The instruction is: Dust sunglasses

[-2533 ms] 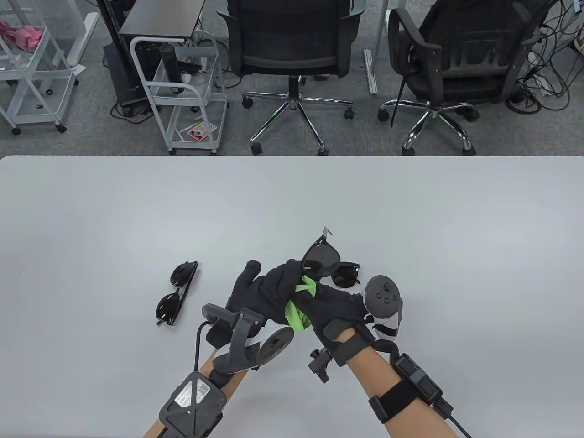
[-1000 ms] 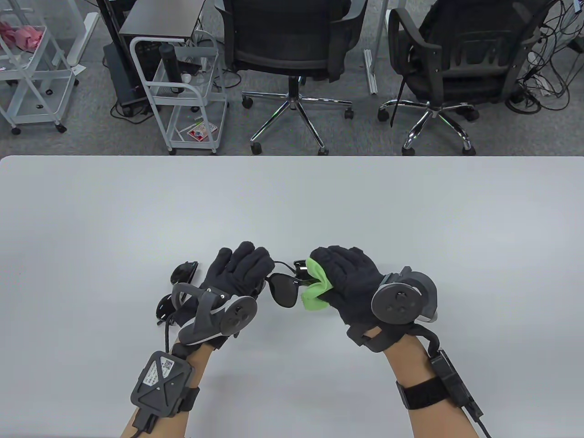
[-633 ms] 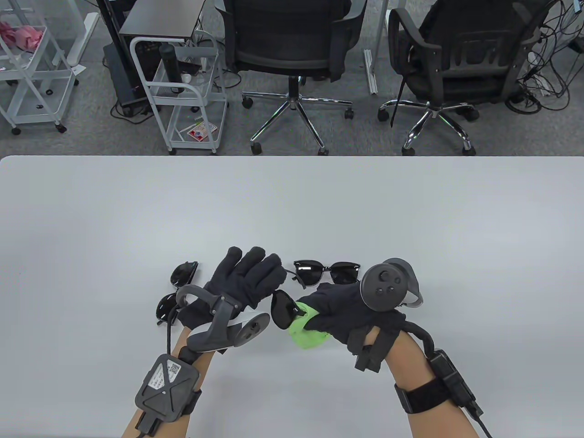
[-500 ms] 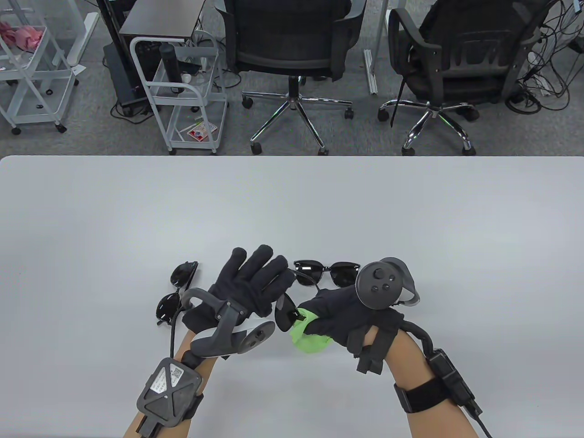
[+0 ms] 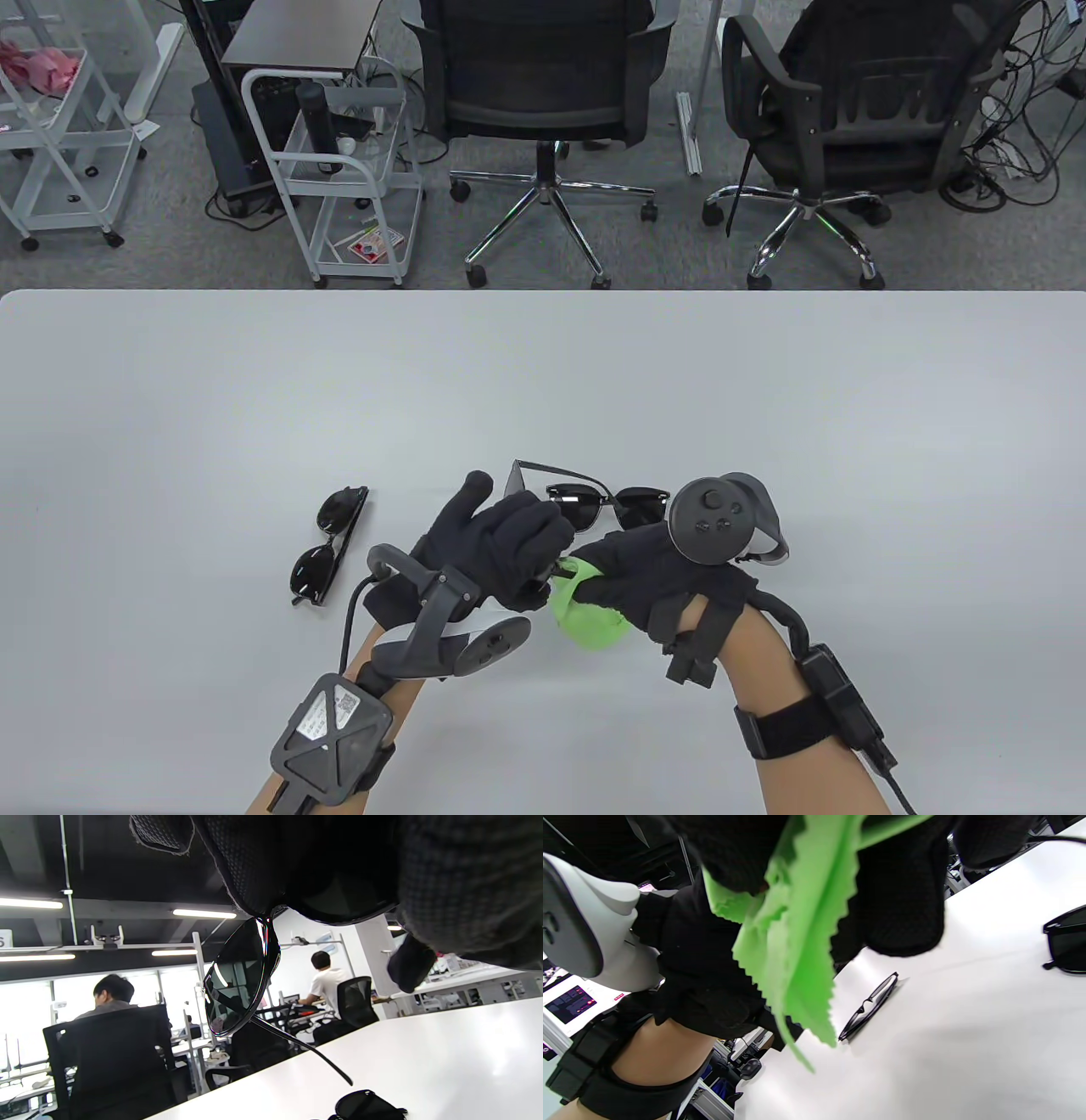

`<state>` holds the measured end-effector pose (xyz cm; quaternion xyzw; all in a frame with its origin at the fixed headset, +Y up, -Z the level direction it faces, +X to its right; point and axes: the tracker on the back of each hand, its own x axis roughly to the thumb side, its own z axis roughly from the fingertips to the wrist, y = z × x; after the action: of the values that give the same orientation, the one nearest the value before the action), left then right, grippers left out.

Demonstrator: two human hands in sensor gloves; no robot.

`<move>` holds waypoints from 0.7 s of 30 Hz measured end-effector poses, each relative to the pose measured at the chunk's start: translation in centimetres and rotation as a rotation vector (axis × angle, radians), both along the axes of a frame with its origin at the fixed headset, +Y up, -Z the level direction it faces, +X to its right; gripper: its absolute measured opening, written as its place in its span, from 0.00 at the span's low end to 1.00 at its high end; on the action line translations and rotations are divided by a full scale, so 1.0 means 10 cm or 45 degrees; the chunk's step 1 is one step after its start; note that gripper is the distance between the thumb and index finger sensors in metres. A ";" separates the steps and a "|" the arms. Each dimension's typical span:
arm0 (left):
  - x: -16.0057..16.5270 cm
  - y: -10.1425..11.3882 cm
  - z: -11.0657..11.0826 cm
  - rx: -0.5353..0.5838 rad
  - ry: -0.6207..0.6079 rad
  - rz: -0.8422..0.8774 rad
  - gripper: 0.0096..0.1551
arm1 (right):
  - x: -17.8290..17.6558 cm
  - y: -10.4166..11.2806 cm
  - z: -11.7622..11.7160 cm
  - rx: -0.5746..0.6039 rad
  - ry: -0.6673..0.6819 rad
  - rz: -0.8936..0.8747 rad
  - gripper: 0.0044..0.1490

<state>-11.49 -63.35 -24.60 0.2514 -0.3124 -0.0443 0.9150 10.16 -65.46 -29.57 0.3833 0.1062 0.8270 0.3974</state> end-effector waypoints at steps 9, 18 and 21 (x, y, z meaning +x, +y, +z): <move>-0.28 -0.01 -0.16 -0.078 0.110 0.116 0.53 | 0.31 -0.13 -0.13 -0.103 -0.078 -0.023 0.29; -0.26 -0.03 -0.15 -0.115 0.118 0.122 0.53 | 0.40 -0.19 -0.16 -0.176 -0.102 -0.138 0.29; -0.20 -0.01 -0.11 -0.085 0.095 0.080 0.53 | 0.37 -0.20 -0.15 -0.183 -0.044 -0.110 0.29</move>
<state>-13.49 -63.44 -25.68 0.2286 -0.2713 -0.0144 0.9348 13.85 -67.43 -31.11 0.3437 0.1417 0.8059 0.4608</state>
